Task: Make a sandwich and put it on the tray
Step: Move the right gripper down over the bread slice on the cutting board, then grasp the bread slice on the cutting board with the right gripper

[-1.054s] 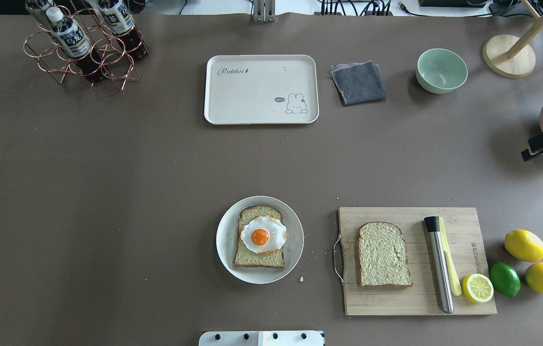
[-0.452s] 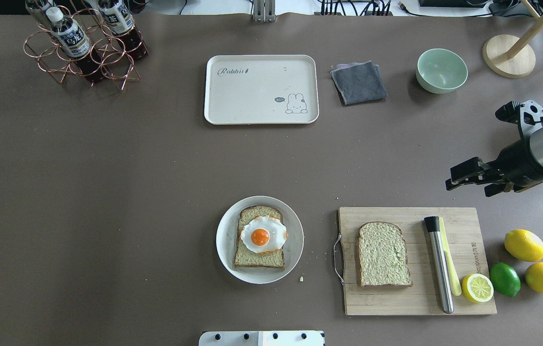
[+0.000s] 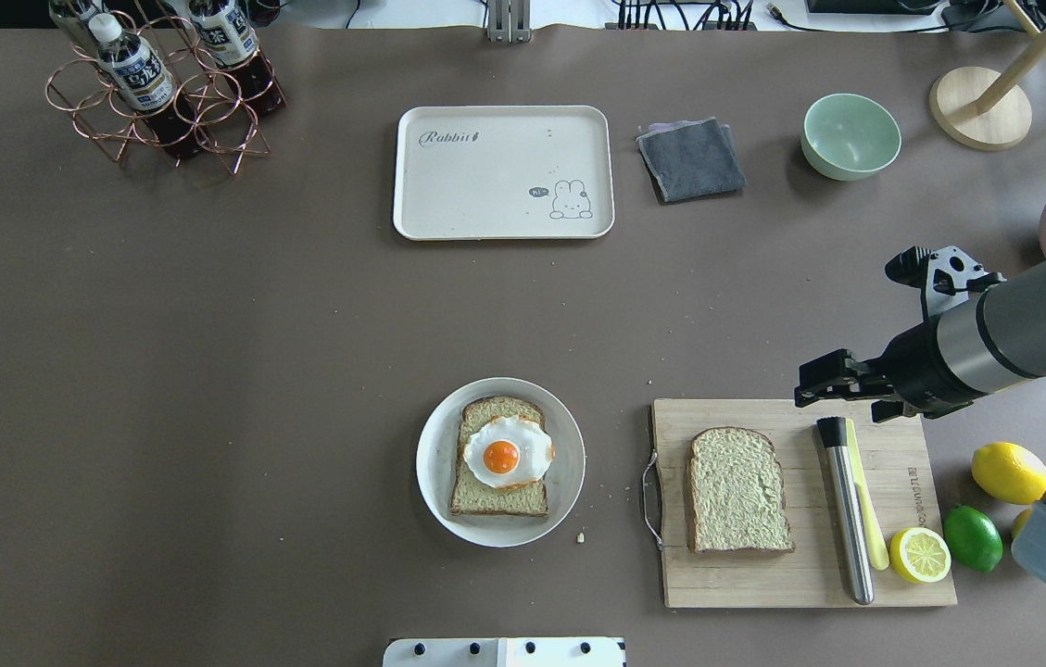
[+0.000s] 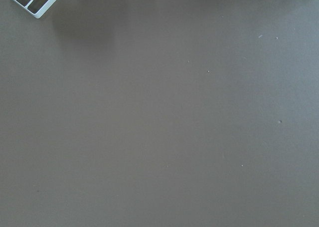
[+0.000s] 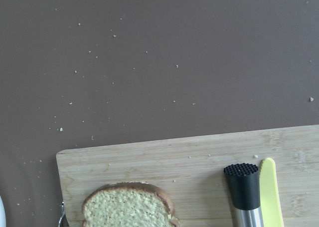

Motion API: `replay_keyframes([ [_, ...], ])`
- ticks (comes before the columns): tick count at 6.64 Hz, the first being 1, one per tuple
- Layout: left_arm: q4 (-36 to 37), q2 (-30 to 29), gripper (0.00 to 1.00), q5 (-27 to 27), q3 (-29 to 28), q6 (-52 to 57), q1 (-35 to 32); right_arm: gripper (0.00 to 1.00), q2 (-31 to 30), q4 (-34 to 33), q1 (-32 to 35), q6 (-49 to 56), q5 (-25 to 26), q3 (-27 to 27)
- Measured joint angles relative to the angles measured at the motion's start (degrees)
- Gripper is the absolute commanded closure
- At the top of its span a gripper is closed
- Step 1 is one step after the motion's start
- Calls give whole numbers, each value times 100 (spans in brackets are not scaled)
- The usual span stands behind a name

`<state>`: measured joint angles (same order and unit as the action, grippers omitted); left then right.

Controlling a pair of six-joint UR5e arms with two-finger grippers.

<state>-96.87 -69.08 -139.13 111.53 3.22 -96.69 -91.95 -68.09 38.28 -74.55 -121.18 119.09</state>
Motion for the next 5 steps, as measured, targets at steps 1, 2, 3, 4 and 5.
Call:
replay_keyframes([
  [1, 1, 0, 2, 0, 0, -54, 1, 10, 28, 65, -182, -181, 169, -16],
  [2, 1, 0, 2, 2, -1, -82, 1, 10, 41, 202, -354, -329, 323, -85],
  [3, 1, -18, 2, 6, -21, -95, 1, 15, 67, 343, -513, -433, 445, -211],
  [4, 3, -67, 2, 8, -60, -100, 1, 17, 115, 423, -658, -524, 593, -328],
  [5, 8, -109, 2, 9, -87, -101, 1, 21, 150, 451, -760, -556, 695, -432],
])
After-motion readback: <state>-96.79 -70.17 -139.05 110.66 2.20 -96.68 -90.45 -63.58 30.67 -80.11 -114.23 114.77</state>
